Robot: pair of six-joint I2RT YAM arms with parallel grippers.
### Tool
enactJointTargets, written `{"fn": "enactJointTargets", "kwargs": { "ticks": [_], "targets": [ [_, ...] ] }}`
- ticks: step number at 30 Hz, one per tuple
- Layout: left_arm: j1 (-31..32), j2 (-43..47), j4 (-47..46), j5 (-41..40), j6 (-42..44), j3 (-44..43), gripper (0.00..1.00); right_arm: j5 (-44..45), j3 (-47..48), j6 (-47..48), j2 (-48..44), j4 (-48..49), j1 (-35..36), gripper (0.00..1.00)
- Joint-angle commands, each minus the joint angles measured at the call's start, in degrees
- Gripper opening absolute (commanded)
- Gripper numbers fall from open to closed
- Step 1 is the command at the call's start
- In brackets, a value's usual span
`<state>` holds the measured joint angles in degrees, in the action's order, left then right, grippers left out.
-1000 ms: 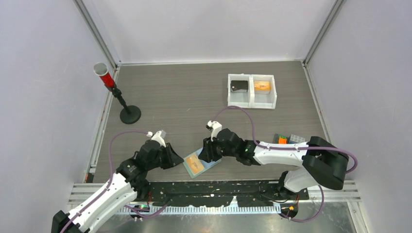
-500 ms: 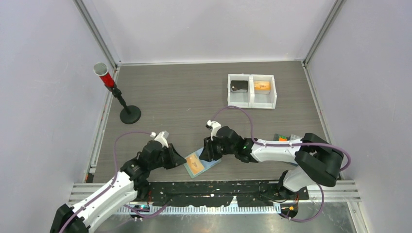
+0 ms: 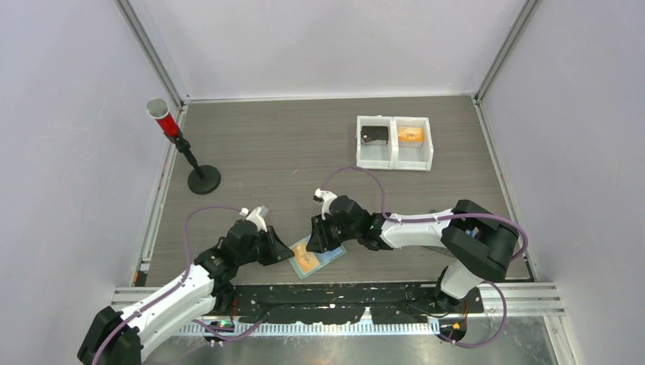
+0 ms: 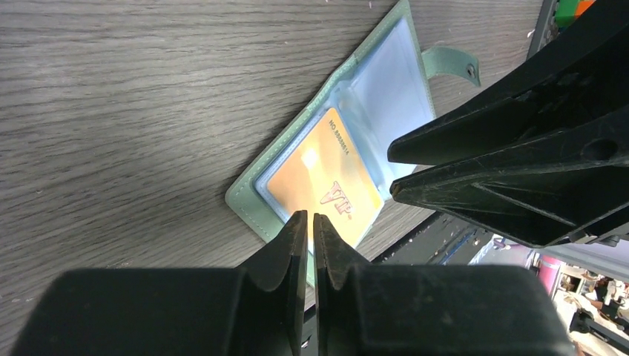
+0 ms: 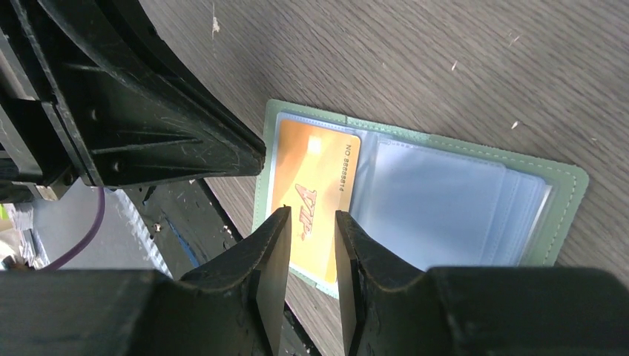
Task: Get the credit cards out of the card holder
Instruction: Remove the credit card from the card holder.
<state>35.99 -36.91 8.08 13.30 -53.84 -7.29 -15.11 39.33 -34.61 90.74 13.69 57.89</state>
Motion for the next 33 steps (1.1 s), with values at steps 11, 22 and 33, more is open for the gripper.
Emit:
{"fn": "enactJointTargets", "kwargs": {
  "ticks": [11,22,33],
  "targets": [
    [-0.15,-2.20,-2.31,-1.77,-0.03,0.96,0.09,1.06,3.54,0.42,5.12,-0.93,-0.06,0.36],
    [-0.21,-4.29,-1.47,-2.27,0.91,0.11,0.09,0.26,3.15,0.33,5.70,-0.46,-0.13,0.36],
    [-0.19,-3.91,-0.16,-2.58,0.76,0.41,0.09,-5.11,1.36,-2.20,7.14,5.03,-1.88,0.35]
  ]
}}
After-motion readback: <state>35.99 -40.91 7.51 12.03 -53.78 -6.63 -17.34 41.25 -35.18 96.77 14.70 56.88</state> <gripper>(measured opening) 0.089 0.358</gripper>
